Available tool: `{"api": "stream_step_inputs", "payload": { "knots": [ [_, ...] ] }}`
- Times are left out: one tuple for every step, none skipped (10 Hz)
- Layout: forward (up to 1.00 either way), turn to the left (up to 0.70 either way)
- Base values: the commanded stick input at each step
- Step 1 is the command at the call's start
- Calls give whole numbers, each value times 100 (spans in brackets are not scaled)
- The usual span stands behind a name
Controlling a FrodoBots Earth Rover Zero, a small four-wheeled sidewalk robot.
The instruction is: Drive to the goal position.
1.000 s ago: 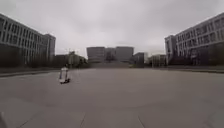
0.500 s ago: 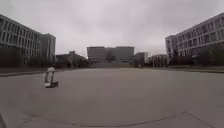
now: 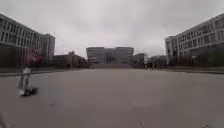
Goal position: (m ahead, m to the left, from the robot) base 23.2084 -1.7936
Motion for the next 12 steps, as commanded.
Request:
{"api": "stream_step_inputs", "payload": {
  "knots": [
    [70,0],
    [70,0],
    [70,0],
    [70,0],
    [70,-1],
    [70,-1],
    [70,0],
    [70,0],
    [70,0],
    [70,0],
    [70,0],
    [70,0]
  ]
}}
